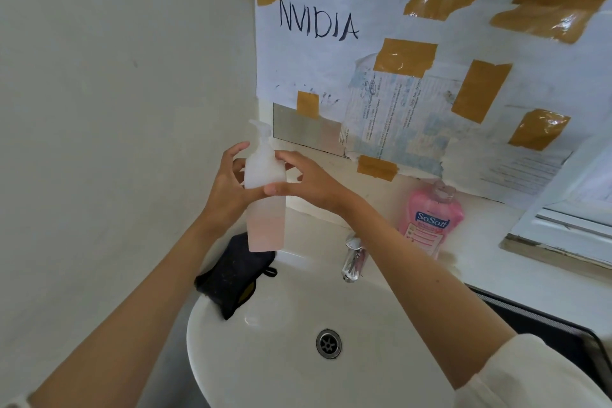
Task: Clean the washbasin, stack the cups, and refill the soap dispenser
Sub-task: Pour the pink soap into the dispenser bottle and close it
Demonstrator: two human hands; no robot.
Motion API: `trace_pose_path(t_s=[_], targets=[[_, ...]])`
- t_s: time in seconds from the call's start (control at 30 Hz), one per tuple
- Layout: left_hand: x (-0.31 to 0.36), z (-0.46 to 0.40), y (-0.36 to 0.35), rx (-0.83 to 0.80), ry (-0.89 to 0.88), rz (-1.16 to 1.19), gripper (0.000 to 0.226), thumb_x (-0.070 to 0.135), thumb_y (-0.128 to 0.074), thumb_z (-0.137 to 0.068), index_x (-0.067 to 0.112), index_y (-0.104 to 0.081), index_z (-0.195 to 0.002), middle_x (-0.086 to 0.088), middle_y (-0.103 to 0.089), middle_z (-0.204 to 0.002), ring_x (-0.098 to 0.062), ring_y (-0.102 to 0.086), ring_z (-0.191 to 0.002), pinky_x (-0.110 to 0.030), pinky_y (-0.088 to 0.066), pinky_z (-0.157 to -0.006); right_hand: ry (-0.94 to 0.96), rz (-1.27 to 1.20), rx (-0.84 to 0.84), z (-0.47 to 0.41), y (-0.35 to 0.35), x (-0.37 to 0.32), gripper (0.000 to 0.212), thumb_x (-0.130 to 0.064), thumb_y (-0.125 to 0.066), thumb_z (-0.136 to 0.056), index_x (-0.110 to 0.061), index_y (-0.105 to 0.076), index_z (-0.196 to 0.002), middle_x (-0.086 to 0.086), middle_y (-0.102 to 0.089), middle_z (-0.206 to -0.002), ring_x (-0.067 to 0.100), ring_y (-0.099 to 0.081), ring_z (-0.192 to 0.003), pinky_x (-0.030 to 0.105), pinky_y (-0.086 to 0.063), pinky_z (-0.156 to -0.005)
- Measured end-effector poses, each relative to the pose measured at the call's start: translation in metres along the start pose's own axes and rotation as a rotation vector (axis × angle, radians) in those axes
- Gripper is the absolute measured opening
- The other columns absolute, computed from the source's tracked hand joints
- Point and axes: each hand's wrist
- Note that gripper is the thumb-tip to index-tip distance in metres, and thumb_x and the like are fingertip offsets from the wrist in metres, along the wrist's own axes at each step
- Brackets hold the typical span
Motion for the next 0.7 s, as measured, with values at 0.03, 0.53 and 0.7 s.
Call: trace_pose_path(t_s=[0.03, 0.53, 0.7], targets=[[-0.001, -0.001, -0.001, -0.008, -0.004, -0.005, 0.081, 0.004, -0.075, -0.071, 0.022, -0.029, -0.135, 0.007, -0.053, -0.098, -0.004, -0.055, -0.087, -0.004, -0.046, -0.059, -0.004, 0.007, 0.004, -0.001, 0.0, 0.0, 0.066, -0.037, -0.07, -0.079, -0.023, -0.04, -0.136, -0.008, -0.044, -0.128, 0.011, -0.041, -0.116, 0.029, -0.032, -0.094], [-0.019, -0.03, -0.023, -0.136, 0.012, 0.019, 0.08, 0.004, -0.079, -0.066, 0.028, -0.03, -0.125, 0.006, -0.049, -0.109, -0.004, -0.053, -0.093, -0.007, -0.049, -0.062, -0.045, 0.036, 0.161, -0.011, 0.012, 0.021, 0.06, -0.031, -0.072, -0.079, -0.016, -0.048, -0.132, 0.001, -0.051, -0.124, 0.013, -0.05, -0.102, 0.024, -0.043, -0.085], [-0.031, -0.05, -0.028, -0.306, 0.04, -0.08, 0.076, 0.01, -0.083, -0.061, 0.024, -0.037, -0.12, 0.001, -0.05, -0.119, -0.015, -0.053, -0.105, -0.018, -0.051, -0.072, -0.052, 0.119, 0.277, -0.014, 0.012, 0.041, 0.059, -0.033, -0.077, -0.072, -0.02, -0.055, -0.125, 0.0, -0.055, -0.116, 0.014, -0.052, -0.096, 0.025, -0.045, -0.081]])
Point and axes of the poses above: each hand's wrist, its own z-axis away from the middle knuckle, its own y-axis out of the back of the hand, x = y × z
